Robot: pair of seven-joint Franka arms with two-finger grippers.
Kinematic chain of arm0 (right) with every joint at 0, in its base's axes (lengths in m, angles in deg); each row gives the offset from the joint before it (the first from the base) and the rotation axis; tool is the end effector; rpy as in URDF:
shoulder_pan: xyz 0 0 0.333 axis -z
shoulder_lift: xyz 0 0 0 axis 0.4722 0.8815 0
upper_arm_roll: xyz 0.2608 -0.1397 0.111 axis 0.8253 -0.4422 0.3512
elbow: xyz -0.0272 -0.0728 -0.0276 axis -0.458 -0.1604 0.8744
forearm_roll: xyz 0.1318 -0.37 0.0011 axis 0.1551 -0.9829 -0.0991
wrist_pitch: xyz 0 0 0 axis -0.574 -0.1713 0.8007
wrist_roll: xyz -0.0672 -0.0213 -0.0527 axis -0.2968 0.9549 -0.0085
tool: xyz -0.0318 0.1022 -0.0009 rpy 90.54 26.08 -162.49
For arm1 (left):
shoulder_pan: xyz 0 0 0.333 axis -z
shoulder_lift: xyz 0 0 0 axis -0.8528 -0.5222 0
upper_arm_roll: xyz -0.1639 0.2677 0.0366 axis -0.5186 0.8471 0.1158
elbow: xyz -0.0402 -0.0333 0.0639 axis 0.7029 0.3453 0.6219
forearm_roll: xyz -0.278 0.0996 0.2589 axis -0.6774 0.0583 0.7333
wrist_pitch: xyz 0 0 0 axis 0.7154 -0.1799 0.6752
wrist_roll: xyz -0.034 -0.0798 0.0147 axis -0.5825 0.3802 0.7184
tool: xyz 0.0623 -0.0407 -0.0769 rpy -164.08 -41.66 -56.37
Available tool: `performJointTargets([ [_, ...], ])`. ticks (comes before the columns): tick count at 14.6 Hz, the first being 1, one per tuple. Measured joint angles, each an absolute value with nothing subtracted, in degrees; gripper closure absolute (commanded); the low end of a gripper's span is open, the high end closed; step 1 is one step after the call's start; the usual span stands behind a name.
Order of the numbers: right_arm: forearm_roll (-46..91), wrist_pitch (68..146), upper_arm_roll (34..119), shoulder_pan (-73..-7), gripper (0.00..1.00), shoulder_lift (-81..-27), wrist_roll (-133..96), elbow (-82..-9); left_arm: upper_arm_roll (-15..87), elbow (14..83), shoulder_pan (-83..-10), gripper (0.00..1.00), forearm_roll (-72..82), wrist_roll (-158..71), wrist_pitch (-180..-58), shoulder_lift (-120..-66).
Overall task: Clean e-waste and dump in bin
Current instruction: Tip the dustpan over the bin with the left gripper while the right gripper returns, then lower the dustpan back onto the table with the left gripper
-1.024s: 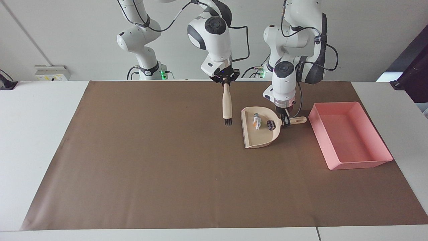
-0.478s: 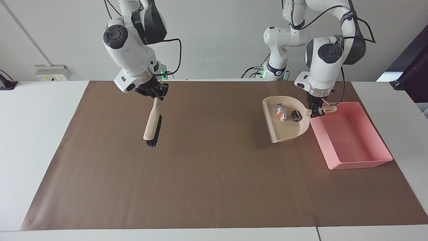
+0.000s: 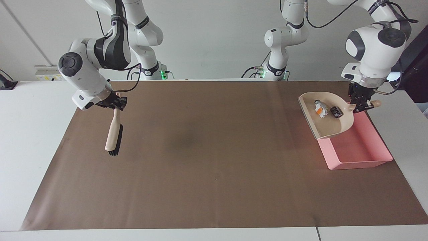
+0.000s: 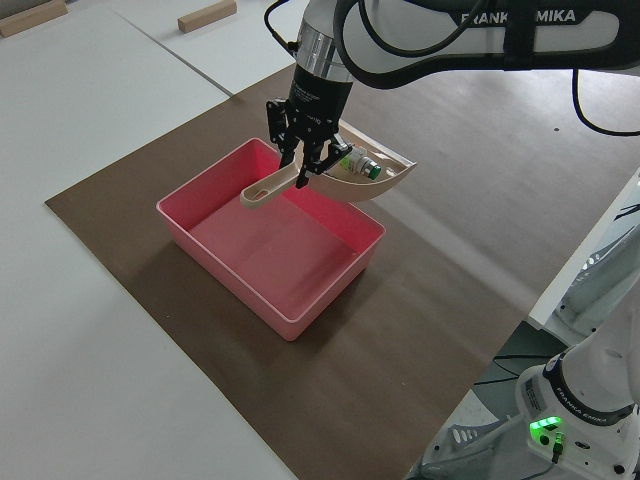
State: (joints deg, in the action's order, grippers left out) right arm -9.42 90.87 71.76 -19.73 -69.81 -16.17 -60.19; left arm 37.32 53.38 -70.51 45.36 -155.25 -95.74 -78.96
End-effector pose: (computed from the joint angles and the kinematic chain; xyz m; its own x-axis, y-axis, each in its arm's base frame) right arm 0.5089 -0.0534 0.4145 0.9573 0.0045 -0.2892 0.0035 -1.0000 -0.0039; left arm 0.5331 0.1144 0.5042 -0.0180 -0.9686 -0.2480 -0.9983 0.0311 -0.0492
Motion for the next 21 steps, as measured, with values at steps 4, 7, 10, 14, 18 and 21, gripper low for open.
performJointTargets([
  [4,-9.45,98.48,71.8,-17.81,1.0,-69.55,-17.6,-66.76,37.37,49.15,-73.99,1.0,49.77,-158.55,-97.38,-84.27],
  [7,-9.46,101.82,71.9,-16.36,1.0,-69.59,-18.52,-69.01,37.38,47.83,-75.45,1.0,53.39,-158.54,-100.7,-87.94],
  [10,-9.46,104.27,71.94,-14.55,1.0,-69.59,-20.19,-70.84,37.41,47.49,-76.11,1.0,58.55,-158.51,-102.41,-89.45],
  [14,-9.46,105.68,71.96,-13.65,0.99,-69.6,-21.28,-72.28,37.74,47.23,-76.27,1.0,65.56,-157.41,-102.86,-89.61],
  [18,-9.46,108.25,71.96,-13.43,0.82,-69.72,-21.28,-73.94,38.29,47.23,-77.58,1.0,73.95,-151.93,-103.26,-89.64],
  [21,-9.46,108.35,71.96,-13.32,0.44,-70.05,-21.28,-74.23,38.41,47.53,-77.86,1.0,76.85,-150.18,-103.27,-89.67],
])
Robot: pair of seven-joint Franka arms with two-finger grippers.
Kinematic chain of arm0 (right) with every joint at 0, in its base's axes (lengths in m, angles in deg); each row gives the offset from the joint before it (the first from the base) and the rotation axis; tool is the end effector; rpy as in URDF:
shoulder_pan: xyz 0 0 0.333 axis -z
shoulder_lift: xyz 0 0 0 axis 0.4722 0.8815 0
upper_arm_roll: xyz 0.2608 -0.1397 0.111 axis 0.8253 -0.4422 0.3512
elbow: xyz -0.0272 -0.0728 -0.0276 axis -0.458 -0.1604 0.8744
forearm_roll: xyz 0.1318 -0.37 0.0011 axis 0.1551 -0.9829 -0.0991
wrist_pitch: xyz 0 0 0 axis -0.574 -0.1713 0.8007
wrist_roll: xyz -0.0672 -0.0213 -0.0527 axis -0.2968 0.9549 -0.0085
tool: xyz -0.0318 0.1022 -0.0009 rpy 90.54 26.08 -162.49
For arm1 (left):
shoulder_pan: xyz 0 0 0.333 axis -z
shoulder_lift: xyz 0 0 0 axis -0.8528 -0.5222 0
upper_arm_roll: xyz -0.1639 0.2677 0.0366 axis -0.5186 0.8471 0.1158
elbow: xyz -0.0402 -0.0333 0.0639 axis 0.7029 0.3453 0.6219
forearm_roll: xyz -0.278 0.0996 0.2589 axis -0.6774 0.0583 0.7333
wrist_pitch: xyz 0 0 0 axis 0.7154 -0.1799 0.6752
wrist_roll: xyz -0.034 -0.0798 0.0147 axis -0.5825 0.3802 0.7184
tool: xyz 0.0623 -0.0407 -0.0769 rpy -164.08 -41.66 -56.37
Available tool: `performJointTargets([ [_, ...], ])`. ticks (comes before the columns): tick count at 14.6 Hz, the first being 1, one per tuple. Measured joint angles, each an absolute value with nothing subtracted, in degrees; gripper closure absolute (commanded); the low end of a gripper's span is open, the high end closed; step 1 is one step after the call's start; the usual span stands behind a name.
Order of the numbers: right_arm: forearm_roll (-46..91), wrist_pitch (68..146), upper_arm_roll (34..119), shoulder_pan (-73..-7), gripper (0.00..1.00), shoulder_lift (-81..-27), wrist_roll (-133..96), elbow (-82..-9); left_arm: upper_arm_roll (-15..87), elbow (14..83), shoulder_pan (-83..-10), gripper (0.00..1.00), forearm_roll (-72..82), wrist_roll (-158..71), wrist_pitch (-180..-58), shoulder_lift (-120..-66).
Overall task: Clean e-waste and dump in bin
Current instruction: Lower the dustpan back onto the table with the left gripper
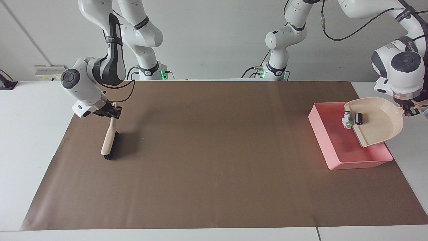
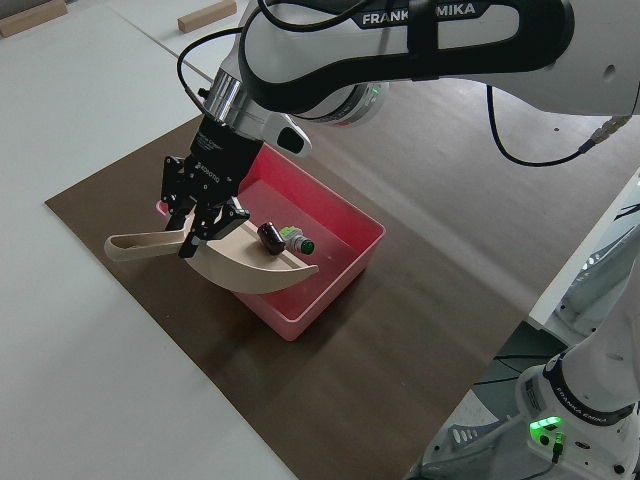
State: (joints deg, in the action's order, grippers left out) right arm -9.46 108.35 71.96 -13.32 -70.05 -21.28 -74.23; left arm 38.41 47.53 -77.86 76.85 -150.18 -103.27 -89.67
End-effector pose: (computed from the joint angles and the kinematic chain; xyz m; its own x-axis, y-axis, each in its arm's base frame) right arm 0.4713 -0.1011 0.3315 0.9741 -0.0057 -0.2263 -0.0107 -0.9997 -0.0211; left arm 0.5640 0.2268 0.4697 -0.0826 -0.7514 -0.6546 -0.9960 0.0843 0.0288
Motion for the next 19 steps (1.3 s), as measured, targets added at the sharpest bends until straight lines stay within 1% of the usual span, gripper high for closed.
performJointTargets([
  [1,-9.46,108.35,71.96,-13.32,0.31,-70.08,-21.28,-74.3,38.42,47.75,-77.88,1.0,77.68,-149.68,-103.27,-89.67],
  [2,-9.46,108.35,71.98,-13.32,0.03,-70.1,-21.28,-74.34,38.44,47.94,-77.95,1.0,78.43,-149.13,-103.27,-89.67],
  [3,-9.46,108.34,72.05,-13.33,0.0,-70.11,-21.29,-74.34,38.44,48.03,-78.07,1.0,78.89,-148.92,-103.27,-89.67],
  [7,-9.46,107.69,72.72,-14.38,0.0,-70.77,-21.31,-73.06,38.44,47.72,-78.38,0.98,81.04,-148.84,-103.27,-89.64],
  [10,-9.46,106.44,73.07,-17.14,0.0,-71.92,-20.02,-68.66,38.13,45.45,-78.31,0.98,81.43,-149.23,-102.2,-88.65],
  [12,-9.46,106.11,73.11,-19.61,0.0,-72.41,-16.11,-64.96,37.47,44.8,-77.69,0.98,80.91,-149.86,-100.23,-86.12],
  [14,-9.46,105.19,73.23,-21.43,0.0,-72.62,-12.91,-60.87,37.14,44.84,-75.2,0.98,77.85,-150.22,-96.23,-83.24],
  [16,-9.46,103.46,73.27,-21.78,0.0,-72.76,-12.27,-56.44,36.9,45.05,-71.64,0.98,73.6,-150.27,-92.08,-81.63],
  [19,-9.46,95.09,73.27,-21.76,0.0,-72.92,-10.8,-47.8,36.66,46.56,-66.36,0.98,65.32,-150.18,-89.83,-80.95],
])
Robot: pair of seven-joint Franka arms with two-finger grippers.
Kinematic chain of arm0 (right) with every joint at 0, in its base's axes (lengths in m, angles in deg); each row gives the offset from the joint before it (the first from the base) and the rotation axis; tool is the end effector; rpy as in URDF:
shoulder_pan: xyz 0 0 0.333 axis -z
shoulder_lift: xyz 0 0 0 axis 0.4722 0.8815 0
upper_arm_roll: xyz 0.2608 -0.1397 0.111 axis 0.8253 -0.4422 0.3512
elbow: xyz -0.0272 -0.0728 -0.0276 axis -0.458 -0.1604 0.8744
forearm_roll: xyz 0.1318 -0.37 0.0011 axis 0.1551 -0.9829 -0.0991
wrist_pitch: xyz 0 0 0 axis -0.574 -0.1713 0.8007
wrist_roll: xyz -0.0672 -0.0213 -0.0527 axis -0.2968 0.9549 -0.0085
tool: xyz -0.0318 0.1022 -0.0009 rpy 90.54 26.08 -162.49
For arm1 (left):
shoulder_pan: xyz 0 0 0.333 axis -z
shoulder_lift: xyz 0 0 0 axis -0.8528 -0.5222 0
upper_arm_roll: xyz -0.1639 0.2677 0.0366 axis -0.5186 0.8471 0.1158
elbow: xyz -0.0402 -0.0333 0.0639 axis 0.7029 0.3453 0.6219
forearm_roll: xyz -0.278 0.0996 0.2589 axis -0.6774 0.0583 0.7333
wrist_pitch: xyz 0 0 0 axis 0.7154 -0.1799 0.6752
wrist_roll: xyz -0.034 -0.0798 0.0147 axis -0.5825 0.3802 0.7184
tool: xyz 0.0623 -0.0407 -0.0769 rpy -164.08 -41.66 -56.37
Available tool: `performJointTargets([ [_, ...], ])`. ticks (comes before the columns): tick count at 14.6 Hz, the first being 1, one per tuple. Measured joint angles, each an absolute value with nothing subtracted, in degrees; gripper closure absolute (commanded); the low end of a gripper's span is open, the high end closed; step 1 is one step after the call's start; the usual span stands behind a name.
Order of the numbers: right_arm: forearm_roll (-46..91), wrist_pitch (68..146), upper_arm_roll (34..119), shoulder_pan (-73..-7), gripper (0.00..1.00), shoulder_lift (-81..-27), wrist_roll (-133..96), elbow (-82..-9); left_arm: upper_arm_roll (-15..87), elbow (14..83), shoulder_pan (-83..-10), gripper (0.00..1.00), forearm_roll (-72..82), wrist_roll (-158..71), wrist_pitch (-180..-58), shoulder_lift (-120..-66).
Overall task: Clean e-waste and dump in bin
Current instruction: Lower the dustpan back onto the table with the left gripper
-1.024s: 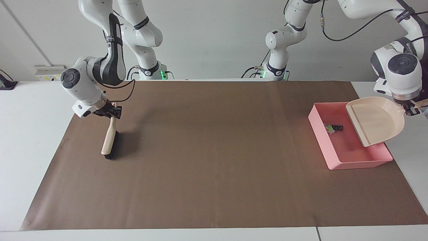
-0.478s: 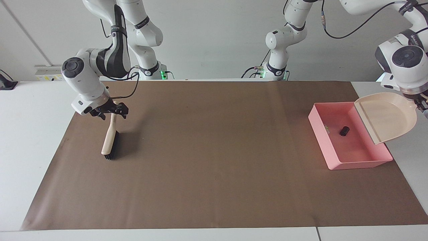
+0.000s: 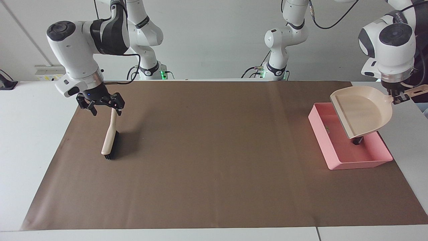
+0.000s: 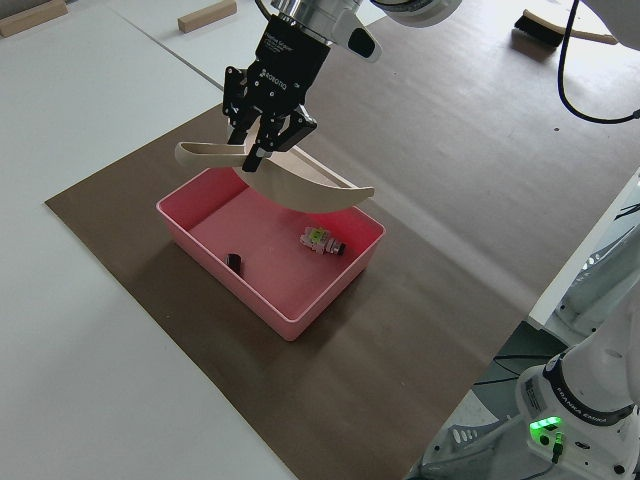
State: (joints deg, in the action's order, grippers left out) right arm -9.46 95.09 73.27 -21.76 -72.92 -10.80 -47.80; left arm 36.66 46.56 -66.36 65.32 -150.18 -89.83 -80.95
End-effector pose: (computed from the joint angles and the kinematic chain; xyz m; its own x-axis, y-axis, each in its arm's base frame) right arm 0.5489 -0.0223 0.5487 0.9982 -0.0294 0.0515 -0.0310 -0.9990 0.0310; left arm 0.5532 0.0965 0.5437 -0.0869 -0.8299 -0.5510 -0.9944 0.1056 -0.0022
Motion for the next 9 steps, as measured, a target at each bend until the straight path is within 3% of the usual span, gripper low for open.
performJointTargets([
  [5,-9.46,80.04,70.38,-23.97,0.0,-73.14,-6.82,-35.34,36.52,53.65,-57.93,0.99,58.91,-146.81,-89.74,-79.06],
  [9,-9.46,76.1,64.65,-27.74,0.0,-73.09,-5.14,-33.19,36.36,59.83,-50.03,0.99,56.19,-139.53,-90.62,-78.98],
])
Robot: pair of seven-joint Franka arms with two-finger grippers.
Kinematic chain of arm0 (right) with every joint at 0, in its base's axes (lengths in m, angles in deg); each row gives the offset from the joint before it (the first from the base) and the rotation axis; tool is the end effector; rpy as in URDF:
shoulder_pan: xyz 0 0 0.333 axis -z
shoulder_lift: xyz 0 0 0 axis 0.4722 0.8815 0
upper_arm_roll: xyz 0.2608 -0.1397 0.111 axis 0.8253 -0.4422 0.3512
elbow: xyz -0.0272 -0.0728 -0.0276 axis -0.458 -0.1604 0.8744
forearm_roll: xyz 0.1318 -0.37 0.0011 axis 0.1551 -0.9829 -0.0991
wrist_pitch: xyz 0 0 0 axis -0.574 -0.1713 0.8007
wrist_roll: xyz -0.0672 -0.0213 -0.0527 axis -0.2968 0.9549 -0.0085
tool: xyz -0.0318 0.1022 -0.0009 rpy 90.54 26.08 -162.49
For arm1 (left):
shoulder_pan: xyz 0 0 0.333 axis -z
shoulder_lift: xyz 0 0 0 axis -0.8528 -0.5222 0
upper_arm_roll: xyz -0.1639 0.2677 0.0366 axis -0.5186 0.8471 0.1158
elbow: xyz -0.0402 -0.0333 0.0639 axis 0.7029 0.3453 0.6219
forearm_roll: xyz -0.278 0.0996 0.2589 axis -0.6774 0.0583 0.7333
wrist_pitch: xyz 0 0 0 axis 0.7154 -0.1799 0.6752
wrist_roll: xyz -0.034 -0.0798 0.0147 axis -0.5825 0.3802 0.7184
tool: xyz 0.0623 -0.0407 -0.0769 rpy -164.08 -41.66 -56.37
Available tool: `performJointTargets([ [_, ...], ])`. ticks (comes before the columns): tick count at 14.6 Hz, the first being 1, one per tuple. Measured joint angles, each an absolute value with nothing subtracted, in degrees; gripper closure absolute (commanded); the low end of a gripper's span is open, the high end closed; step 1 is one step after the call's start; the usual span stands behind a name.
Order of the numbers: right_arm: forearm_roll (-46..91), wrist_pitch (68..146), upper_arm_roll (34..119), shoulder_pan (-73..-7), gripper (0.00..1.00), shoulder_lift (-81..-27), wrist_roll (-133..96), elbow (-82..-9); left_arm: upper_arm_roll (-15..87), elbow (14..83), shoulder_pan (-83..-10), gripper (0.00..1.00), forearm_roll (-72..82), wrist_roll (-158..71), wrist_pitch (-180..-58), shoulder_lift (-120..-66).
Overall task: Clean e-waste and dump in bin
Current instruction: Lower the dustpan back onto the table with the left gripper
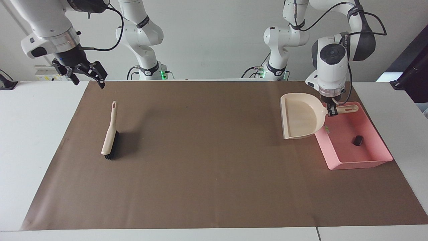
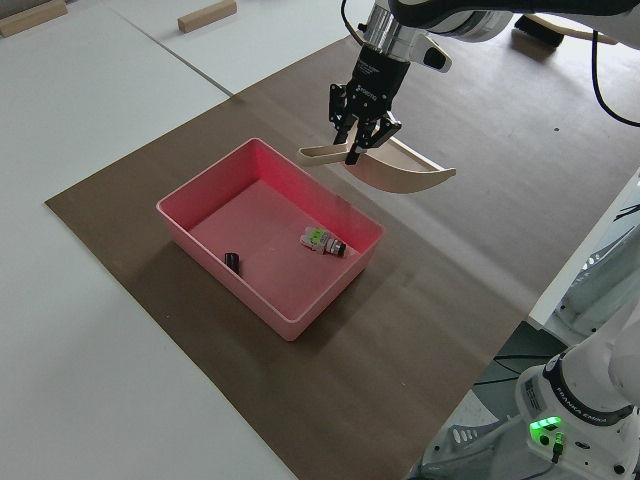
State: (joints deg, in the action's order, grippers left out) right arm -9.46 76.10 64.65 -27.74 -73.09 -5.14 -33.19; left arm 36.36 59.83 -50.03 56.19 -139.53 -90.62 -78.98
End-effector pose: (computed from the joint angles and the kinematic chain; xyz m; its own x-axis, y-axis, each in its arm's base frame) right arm 0.5260 -0.0489 0.6426 0.9831 -0.1820 -0.0196 -0.1815 -0.9831 0.0243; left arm 0.5136 -0.0682 0.4475 -0.2011 -0.8908 -0.4076 -0.9795 0.1858 0.0773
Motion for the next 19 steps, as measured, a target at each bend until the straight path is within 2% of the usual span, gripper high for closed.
performJointTargets([
  [6,-9.45,75.35,64.68,-27.59,0.0,-72.83,-5.14,-33.19,36.28,66.21,-38.99,1.0,55.63,-122.5,-95.96,-80.61],
  [11,-9.4,75.33,64.92,-27.76,0.0,-72.83,-5.14,-33.08,36.64,69.94,-37.57,0.99,55.62,-119.55,-103.13,-82.21],
  [12,-9.39,75.33,65.15,-27.76,0.0,-72.84,-5.14,-32.97,36.77,70.15,-37.59,0.94,55.62,-119.54,-103.51,-82.36],
  [13,-9.39,75.33,65.39,-27.77,0.0,-72.84,-5.14,-32.84,36.86,70.17,-37.66,0.73,55.62,-119.54,-103.57,-82.47],
  [14,-9.39,75.33,65.55,-27.77,0.0,-72.84,-5.14,-32.72,36.9,70.17,-37.71,0.46,55.62,-119.54,-103.58,-82.49],
  [15,-9.39,75.33,65.65,-27.78,0.0,-72.84,-5.16,-32.68,36.91,70.16,-37.72,0.32,55.62,-119.54,-103.58,-82.49],
  [18,-9.38,75.33,67.0,-27.88,0.0,-72.84,-5.31,-32.68,36.91,69.36,-37.7,0.19,55.62,-119.51,-102.84,-82.37],
  [19,-9.38,75.33,67.45,-27.9,0.0,-72.84,-5.31,-32.68,36.97,68.56,-37.75,0.05,55.62,-119.31,-101.4,-82.11],
])
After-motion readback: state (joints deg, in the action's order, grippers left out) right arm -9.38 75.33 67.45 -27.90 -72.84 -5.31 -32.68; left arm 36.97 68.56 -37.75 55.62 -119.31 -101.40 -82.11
